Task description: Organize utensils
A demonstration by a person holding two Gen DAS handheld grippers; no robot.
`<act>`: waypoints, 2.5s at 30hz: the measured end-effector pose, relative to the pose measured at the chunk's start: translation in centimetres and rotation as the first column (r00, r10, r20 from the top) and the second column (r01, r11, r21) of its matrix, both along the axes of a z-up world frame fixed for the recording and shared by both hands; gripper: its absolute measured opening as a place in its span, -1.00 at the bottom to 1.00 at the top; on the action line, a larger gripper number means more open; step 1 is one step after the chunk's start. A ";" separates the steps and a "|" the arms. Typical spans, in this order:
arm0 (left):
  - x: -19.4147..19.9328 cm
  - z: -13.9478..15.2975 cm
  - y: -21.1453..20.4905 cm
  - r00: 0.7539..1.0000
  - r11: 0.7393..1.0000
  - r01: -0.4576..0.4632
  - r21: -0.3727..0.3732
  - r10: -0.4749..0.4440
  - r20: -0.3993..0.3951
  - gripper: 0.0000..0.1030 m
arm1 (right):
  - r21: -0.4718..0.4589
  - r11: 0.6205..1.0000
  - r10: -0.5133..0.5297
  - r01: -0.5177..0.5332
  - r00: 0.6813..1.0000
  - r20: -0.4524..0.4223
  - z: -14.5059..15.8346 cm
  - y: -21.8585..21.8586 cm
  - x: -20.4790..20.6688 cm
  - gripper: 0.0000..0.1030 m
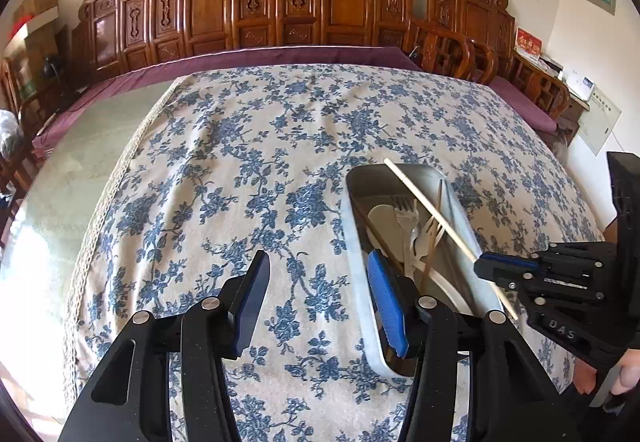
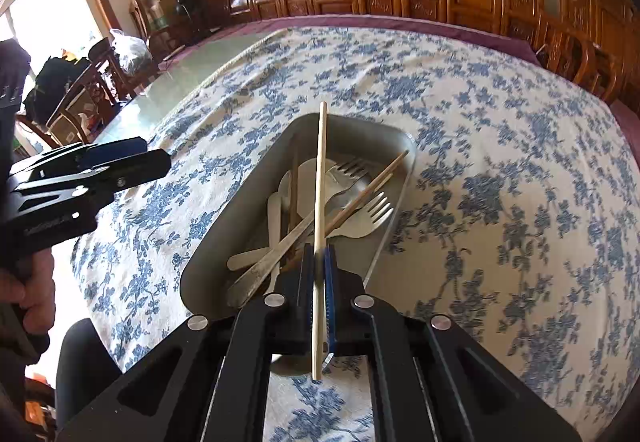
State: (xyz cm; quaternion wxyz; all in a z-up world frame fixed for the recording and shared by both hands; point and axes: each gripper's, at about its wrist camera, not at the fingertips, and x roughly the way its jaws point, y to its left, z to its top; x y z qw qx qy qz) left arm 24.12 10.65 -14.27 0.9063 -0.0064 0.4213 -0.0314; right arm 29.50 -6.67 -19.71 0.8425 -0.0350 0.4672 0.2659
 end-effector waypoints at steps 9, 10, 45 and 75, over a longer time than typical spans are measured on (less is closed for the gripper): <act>-0.3 -0.2 0.9 1.000 1.000 -0.010 -0.006 0.010 -0.001 -0.05 | -0.002 1.000 -0.024 0.024 0.998 -0.059 -2.2 1.3 0.9 -0.88; -0.3 -0.1 0.9 1.000 1.000 -0.011 -0.007 0.011 -0.001 -0.05 | 0.010 1.000 -0.021 0.021 0.998 -0.060 -2.3 1.4 0.9 -0.88; -5.4 2.7 -3.8 0.998 1.000 -0.004 0.003 0.004 0.061 0.59 | 0.064 0.989 -0.140 0.131 0.978 0.157 5.1 -7.8 -6.5 0.21; -15.4 13.1 -11.5 0.964 0.999 0.032 -0.001 -0.031 0.265 0.85 | 0.115 0.944 -0.328 0.310 0.840 0.433 16.2 -16.2 -17.8 0.95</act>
